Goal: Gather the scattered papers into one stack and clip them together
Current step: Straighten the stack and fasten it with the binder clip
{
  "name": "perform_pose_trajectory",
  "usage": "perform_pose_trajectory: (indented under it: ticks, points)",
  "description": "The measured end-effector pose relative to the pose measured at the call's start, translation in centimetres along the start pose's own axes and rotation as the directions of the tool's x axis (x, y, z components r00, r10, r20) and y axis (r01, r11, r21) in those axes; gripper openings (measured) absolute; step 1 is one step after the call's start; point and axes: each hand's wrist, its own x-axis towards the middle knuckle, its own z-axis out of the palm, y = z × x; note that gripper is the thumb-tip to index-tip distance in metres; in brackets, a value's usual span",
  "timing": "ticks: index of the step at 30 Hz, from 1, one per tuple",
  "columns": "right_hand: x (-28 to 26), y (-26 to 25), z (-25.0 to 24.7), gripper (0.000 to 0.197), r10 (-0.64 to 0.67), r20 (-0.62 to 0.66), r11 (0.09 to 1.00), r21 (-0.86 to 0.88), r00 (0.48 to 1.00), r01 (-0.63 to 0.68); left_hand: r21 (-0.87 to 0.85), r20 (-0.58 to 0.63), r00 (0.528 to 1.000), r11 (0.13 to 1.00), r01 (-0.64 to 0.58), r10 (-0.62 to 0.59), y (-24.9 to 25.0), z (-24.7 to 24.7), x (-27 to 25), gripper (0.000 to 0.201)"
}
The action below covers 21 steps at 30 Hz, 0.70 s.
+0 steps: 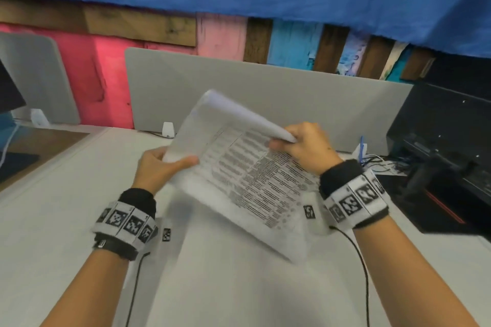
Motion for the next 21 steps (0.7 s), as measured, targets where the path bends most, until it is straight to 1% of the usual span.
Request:
perform_pose_trajectory:
  ticks: [1,2,3,4,5,6,7,9,10,11,12,13,14,15,16,17,18,19,20,21]
  points:
    - [-0.5,0.7,-0.2,0.016,0.051,-0.080,0.988,0.149,0.996,-0.039,-0.008,-0.051,0.998,1.000,-0.029,0.029,0.5,-0.3,0.7,0.021]
    - [-1.0,1.4,-0.3,0.023,0.113,-0.149,0.957,0.282,0.982,-0.067,-0.055,-0.081,0.996,0.997,-0.053,0.048,1.1,-0.1,1.3,0.020]
    - [-1.6,1.8,-0.2,0.030,0.172,-0.205,0.917,0.390,0.963,-0.081,-0.147,-0.073,0.996,0.988,-0.051,0.041,2.0,0.4,1.8,0.018]
    - [-2.0,2.1,0.1,0.032,0.223,-0.251,0.877,0.474,0.942,-0.082,-0.254,-0.034,0.999,0.967,-0.031,0.023,3.1,1.3,2.2,0.016]
    - [-2.3,2.2,0.5,0.028,0.265,-0.292,0.840,0.538,0.919,-0.071,-0.344,0.031,0.999,0.939,0.000,0.012,4.4,2.3,2.4,0.017]
    - [-2.6,2.2,1.0,0.020,0.304,-0.325,0.803,0.593,0.895,-0.058,-0.401,0.089,0.996,0.916,0.012,0.026,5.7,3.4,2.4,0.021]
    - [-2.7,2.1,1.4,0.017,0.349,-0.358,0.763,0.646,0.866,-0.040,-0.417,0.116,0.992,0.909,-0.005,0.058,7.1,4.5,2.2,0.027]
    - [-3.0,2.0,1.9,0.022,0.399,-0.423,0.688,0.725,0.814,0.040,-0.409,0.076,0.991,0.910,-0.073,0.113,9.6,6.1,1.6,0.040]
    - [-3.1,2.0,1.9,0.021,0.404,-0.440,0.660,0.747,0.802,0.078,-0.394,0.044,0.990,0.913,-0.106,0.134,10.4,6.5,1.3,0.042]
    - [-3.1,2.0,1.8,0.014,0.402,-0.443,0.635,0.765,0.802,0.104,-0.376,0.025,0.988,0.917,-0.131,0.152,10.8,6.8,1.0,0.044]
    - [-3.2,2.1,1.6,0.010,0.388,-0.426,0.613,0.782,0.817,0.117,-0.353,0.027,0.987,0.925,-0.140,0.160,10.9,7.0,0.8,0.047]
    - [-3.1,2.3,1.4,0.013,0.371,-0.398,0.594,0.796,0.839,0.115,-0.323,0.048,0.987,0.937,-0.131,0.154,10.7,7.0,0.6,0.050]
    - [-3.2,2.6,1.2,0.023,0.347,-0.364,0.582,0.807,0.864,0.106,-0.296,0.080,0.987,0.949,-0.106,0.136,10.3,7.0,0.4,0.055]
    - [-3.1,3.0,1.0,0.041,0.325,-0.334,0.575,0.813,0.885,0.096,-0.282,0.118,0.986,0.956,-0.078,0.115,9.9,6.8,0.4,0.061]
    - [-3.1,3.3,0.8,0.058,0.314,-0.306,0.569,0.819,0.899,0.080,-0.270,0.150,0.983,0.961,-0.064,0.108,9.6,6.5,0.3,0.066]
    - [-2.9,3.7,0.7,0.069,0.318,-0.283,0.562,0.825,0.905,0.061,-0.245,0.180,0.978,0.968,-0.059,0.106,9.3,6.2,0.3,0.066]
    - [-2.8,3.9,0.7,0.075,0.318,-0.265,0.551,0.833,0.910,0.050,-0.218,0.217,0.970,0.974,-0.057,0.106,9.2,6.0,0.4,0.059]
    - [-2.7,4.2,0.7,0.076,0.319,-0.254,0.539,0.841,0.913,0.046,-0.191,0.242,0.965,0.980,-0.052,0.098,9.2,5.9,0.5,0.043]
    - [-2.6,3.9,0.7,0.075,0.325,-0.258,0.535,0.843,0.910,0.047,-0.189,0.244,0.965,0.981,-0.048,0.094,9.3,6.1,0.4,0.025]
    - [-2.5,3.6,0.8,0.071,0.338,-0.272,0.543,0.838,0.901,0.050,-0.201,0.217,0.972,0.978,-0.046,0.090,9.7,6.3,0.1,0.015]
